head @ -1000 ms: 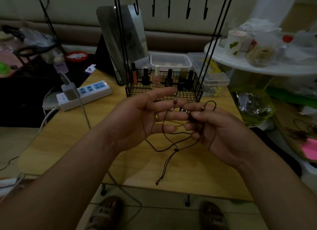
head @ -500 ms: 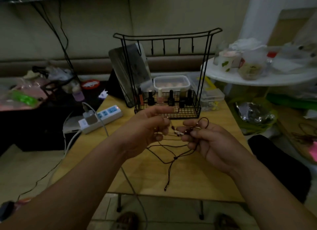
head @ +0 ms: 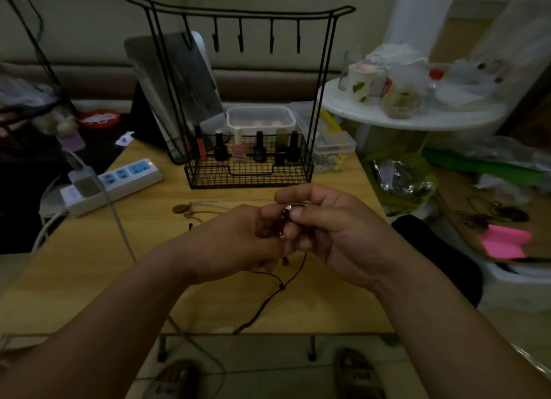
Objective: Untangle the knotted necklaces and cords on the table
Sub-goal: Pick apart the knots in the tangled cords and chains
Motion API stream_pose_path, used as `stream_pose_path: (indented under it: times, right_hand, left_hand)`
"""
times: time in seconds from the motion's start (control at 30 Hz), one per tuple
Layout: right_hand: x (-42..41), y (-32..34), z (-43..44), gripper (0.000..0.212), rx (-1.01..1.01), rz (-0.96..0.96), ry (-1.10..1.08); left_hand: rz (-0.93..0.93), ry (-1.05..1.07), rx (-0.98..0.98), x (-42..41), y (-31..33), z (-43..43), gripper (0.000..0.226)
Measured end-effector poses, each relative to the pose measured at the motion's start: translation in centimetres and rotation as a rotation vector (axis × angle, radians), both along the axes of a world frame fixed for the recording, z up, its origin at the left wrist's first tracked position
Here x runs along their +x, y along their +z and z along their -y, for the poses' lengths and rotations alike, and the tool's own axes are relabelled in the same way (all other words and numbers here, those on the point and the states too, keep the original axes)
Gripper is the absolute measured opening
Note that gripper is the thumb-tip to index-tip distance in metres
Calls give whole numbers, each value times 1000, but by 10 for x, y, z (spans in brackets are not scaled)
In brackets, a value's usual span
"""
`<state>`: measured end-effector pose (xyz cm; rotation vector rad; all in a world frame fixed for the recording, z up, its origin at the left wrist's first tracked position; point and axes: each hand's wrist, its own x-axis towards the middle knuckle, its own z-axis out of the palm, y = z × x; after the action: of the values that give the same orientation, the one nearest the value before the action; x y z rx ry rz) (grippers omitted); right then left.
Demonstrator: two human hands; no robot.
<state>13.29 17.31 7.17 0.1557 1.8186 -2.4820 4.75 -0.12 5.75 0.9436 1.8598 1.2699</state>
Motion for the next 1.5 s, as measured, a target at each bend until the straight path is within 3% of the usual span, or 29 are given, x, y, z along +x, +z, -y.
stream_pose_path:
  times: [0.1, 0.27, 0.57, 0.67, 0.8, 1.0, 1.17, 1.37, 1.5]
  right_hand:
    - [-5, -1, -2, 22, 22, 9, -74]
    - [-10, -6, 3, 19, 89, 17, -182]
    - [-5, -12, 19, 21, 235, 92, -147]
    - [-4, -14, 25, 29, 287, 93, -77]
    - [-6, -15, 30, 24, 324, 94, 92]
    - [-5, -15, 21, 24, 401, 92, 56]
    - [-5, -9, 12, 31, 426, 29, -77]
    - [-3, 0, -1, 26, 459, -74, -181]
    - [-4, 1, -7, 28, 506, -123, -292]
  left_hand:
    - [-5, 42, 12, -4, -1, -4, 22]
    - [24, 285, 97, -8, -3, -6, 13]
    - [-10, 577, 362, 0, 1, -6, 18]
    - [221, 521, 516, 0, 4, -6, 15]
    - [614, 459, 727, -7, 4, -4, 31]
    - [681, 479, 769, -24, -1, 3, 45]
    - [440, 520, 660, -19, 5, 8, 43]
    - [-360, 500, 125, 0, 8, 18, 6]
    - [-512, 471, 66, -1, 6, 23, 10]
